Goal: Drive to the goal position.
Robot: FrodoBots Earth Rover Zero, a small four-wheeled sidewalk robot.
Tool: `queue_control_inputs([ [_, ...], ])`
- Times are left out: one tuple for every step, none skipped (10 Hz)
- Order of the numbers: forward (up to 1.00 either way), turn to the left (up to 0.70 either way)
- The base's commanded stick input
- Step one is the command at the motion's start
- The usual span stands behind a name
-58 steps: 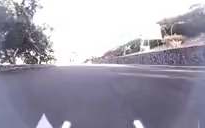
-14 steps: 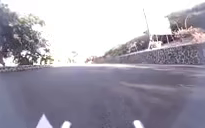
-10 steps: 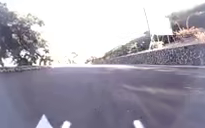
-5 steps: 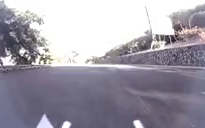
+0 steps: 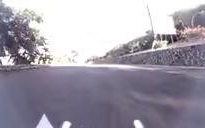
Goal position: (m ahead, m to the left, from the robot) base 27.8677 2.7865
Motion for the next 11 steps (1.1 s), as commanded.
queue_control_inputs([
  [0.69, 0.05],
  [0.69, 0.05],
  [0.69, 0.05],
  [0.69, 0.05],
  [0.69, 0.05],
  [0.69, 0.05],
  [0.69, 0.05],
  [0.69, 0.05],
  [0.69, 0.05],
  [0.69, 0.05],
  [0.69, 0.05],
])
